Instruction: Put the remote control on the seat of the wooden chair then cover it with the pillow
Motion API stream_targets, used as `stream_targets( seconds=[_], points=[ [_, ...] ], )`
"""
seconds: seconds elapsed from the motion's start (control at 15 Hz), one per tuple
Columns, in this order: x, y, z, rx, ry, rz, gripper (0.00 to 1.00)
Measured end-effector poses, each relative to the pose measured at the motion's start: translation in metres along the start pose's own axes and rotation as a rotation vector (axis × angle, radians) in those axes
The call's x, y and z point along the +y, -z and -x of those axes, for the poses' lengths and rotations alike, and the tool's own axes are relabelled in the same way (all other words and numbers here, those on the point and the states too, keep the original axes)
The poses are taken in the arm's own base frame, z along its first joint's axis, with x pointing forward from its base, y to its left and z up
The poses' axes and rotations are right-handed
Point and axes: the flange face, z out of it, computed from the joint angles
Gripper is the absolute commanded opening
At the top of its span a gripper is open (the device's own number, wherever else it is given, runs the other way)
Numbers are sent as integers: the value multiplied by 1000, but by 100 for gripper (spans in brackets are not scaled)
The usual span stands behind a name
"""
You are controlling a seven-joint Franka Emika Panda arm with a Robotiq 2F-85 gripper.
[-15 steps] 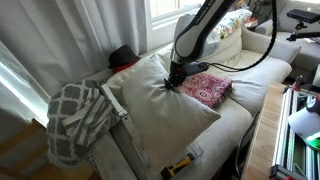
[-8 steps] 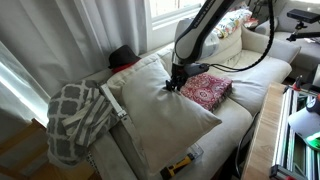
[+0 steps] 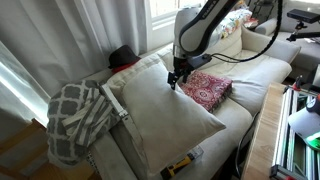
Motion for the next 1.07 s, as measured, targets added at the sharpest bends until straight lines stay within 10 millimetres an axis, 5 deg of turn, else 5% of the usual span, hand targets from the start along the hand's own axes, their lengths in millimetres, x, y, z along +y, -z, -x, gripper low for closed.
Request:
stream_targets(
  seconds=[0.53, 1.07],
  points=[
    [-36, 90, 18, 114, 83, -52, 100],
    [-54, 183, 74, 195, 125, -194, 100]
  ],
)
